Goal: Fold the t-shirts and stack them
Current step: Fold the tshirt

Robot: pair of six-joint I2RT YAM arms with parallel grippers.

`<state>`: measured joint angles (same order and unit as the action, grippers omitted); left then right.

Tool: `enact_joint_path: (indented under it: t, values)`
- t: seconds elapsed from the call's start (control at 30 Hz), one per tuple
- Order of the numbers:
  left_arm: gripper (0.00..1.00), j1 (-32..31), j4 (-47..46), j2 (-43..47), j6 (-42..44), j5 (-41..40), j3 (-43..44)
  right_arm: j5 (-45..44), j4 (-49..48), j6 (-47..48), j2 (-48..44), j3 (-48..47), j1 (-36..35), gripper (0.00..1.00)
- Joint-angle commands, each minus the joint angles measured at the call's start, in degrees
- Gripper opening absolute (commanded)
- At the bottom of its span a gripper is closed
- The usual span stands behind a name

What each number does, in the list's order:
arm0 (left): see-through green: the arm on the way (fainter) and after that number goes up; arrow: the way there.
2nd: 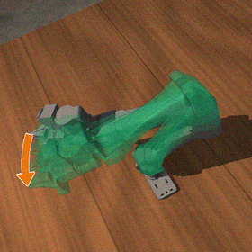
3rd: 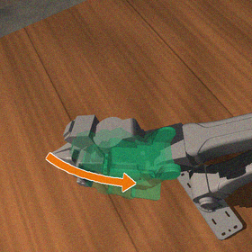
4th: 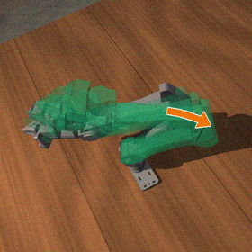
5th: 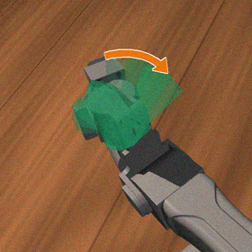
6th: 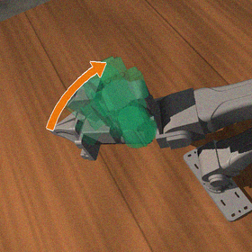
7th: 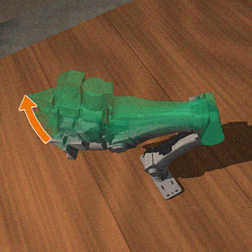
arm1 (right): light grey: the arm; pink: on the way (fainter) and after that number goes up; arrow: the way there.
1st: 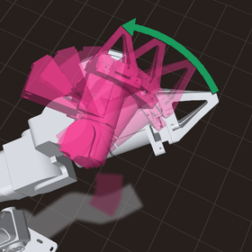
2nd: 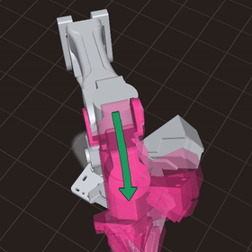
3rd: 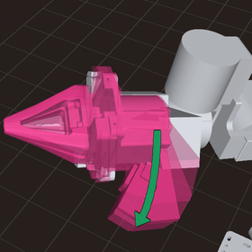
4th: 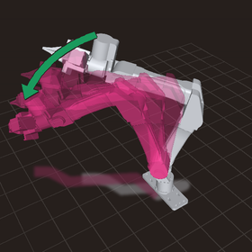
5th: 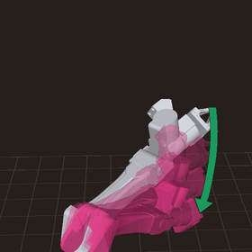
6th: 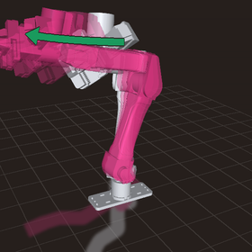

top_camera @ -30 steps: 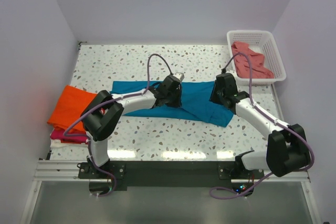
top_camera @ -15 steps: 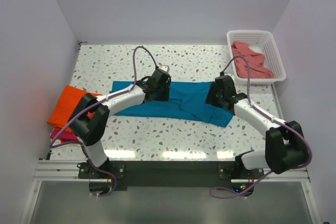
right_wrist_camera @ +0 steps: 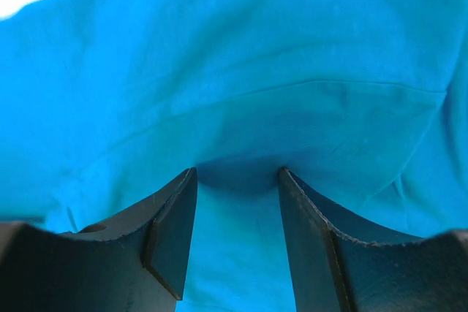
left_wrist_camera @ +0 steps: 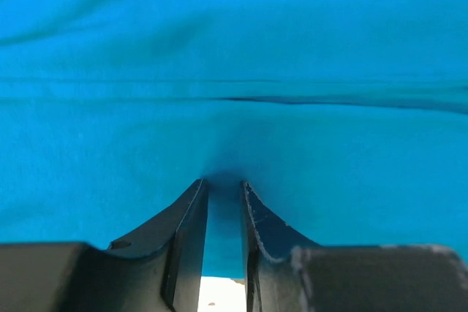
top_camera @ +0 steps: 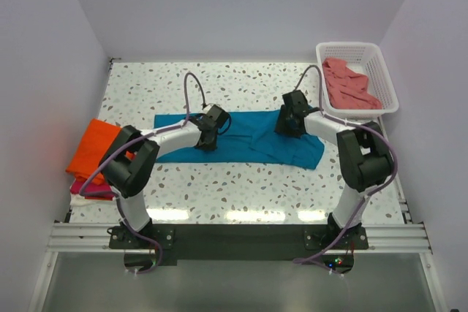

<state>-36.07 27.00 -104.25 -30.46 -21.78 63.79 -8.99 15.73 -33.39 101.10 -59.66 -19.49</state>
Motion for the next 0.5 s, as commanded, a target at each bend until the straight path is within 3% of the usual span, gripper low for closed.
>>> enact_joint_path:
  t: [0.0,0.13,0.27,0.47]
  values:
    - [0.28,-0.05,-0.46,0.45,0.49,-0.9,-1.82,0.12,-0.79,0.77,6.45,-6.77,0.15,0.52]
    - [0.28,-0.31,-3.44,2.2,-1.0,4.19,-6.64,1.69,0.79,3.23,14.28,-14.5,0.15,0.52]
    - [0.27,-1.97,-7.48,4.05,-4.6,7.71,-10.52,0.21,5.36,7.36,22.11,-28.62,0.15,0.52]
    - [0.29,-11.9,-15.28,6.24,-16.02,12.89,-15.97,-0.15,11.51,16.85,35.71,-51.46,0.32,0.64]
